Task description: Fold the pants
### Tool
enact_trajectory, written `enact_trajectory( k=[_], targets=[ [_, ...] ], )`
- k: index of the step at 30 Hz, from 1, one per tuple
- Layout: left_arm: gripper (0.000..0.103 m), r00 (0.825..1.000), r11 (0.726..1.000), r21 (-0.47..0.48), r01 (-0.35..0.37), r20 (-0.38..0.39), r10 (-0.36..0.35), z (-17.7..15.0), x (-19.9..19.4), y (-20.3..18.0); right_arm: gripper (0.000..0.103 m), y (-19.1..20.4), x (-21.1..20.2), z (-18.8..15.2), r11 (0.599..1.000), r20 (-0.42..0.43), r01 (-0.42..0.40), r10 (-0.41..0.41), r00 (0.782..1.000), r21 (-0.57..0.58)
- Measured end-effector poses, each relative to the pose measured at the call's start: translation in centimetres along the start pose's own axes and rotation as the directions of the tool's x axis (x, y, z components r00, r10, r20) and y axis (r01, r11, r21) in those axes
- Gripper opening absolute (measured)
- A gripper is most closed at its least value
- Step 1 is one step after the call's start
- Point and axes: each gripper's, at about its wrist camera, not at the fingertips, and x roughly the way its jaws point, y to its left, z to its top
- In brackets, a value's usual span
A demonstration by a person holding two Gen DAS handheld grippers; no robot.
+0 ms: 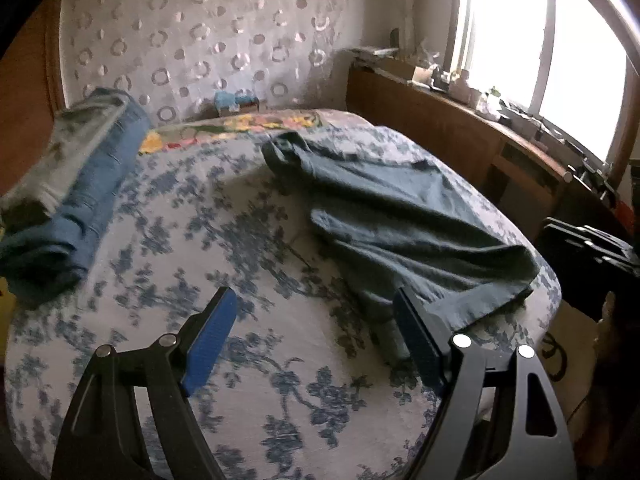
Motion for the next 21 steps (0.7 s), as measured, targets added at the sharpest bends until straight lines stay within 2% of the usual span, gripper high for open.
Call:
enact_trajectory(
  k=[12, 21],
  targets=[
    [0.081, 0.997, 1.0, 0.004, -0.022, 0.075, 0.022, 2.2, -3.1, 2.4, 0.028, 3.0, 6.4, 3.3, 0.992, -0.042, -0.108, 0.106, 0.994, -0.068],
    [0.081, 0.995, 1.0, 0.005, -0.023, 0.098, 0.023, 3.5, -3.3, 5.1, 0.028, 4.7, 12.7, 5.7, 0.977, -0.137, -0.172, 0.155, 0.978, -0.124]
  ],
)
